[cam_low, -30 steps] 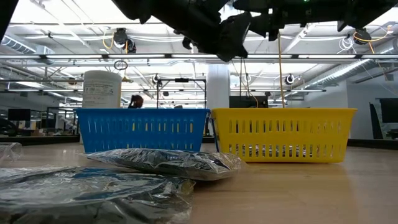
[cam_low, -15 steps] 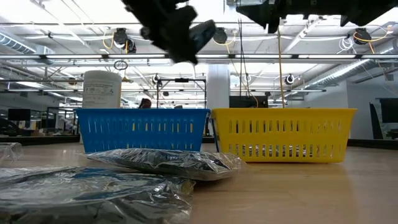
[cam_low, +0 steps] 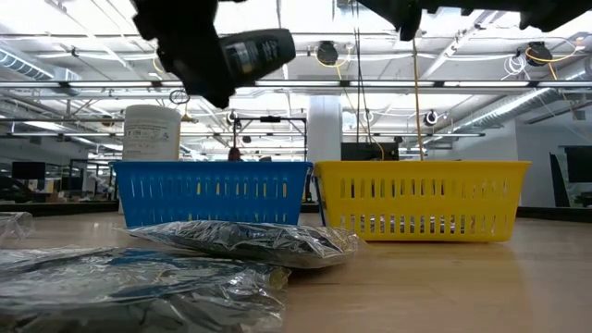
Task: Pick & Place Travel size toiletries
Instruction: Put the gray deodorant into the left blue bin, then put the black hairbrush into the right yellow bin
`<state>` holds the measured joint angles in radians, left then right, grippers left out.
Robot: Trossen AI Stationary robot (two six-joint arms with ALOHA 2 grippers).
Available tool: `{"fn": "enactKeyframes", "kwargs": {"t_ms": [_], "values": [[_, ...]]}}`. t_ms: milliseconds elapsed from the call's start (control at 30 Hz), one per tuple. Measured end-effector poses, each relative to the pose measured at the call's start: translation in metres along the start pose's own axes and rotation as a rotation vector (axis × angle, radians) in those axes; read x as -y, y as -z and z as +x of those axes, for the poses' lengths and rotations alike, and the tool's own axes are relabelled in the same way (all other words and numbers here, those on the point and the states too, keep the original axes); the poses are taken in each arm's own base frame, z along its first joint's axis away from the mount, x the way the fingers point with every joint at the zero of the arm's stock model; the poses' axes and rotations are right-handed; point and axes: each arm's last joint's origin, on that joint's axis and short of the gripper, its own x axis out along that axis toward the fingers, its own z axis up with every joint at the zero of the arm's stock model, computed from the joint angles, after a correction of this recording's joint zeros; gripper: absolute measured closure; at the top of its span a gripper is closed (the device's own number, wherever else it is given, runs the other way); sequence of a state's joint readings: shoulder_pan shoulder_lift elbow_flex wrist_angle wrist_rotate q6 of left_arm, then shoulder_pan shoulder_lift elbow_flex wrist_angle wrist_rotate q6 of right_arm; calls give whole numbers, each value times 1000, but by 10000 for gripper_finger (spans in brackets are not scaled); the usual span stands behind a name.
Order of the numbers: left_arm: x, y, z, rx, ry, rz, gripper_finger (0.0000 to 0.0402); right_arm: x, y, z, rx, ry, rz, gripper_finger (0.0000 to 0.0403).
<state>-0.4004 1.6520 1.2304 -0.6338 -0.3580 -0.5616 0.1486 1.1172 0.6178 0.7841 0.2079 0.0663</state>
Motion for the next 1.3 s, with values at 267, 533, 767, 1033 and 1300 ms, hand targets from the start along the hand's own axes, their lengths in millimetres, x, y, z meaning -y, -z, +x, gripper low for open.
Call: {"fn": "enactKeyframes", "kwargs": {"t_ms": [267, 533, 767, 1033, 1300], "values": [[15, 9, -7, 5, 25, 0, 200, -19, 10, -5, -100, -74, 47, 85], [12, 10, -1, 12, -14, -7, 216, -46, 22, -16, -221, -186, 32, 85], [3, 6, 4, 6, -44, -35, 230, -67, 27, -27, -281, -283, 24, 85], [-2, 3, 6, 5, -52, -58, 172, -80, 28, -35, -294, -304, 18, 85], [-1, 4, 6, -1, -44, -60, 205, -82, 31, -38, -317, -260, -4, 85]]}}
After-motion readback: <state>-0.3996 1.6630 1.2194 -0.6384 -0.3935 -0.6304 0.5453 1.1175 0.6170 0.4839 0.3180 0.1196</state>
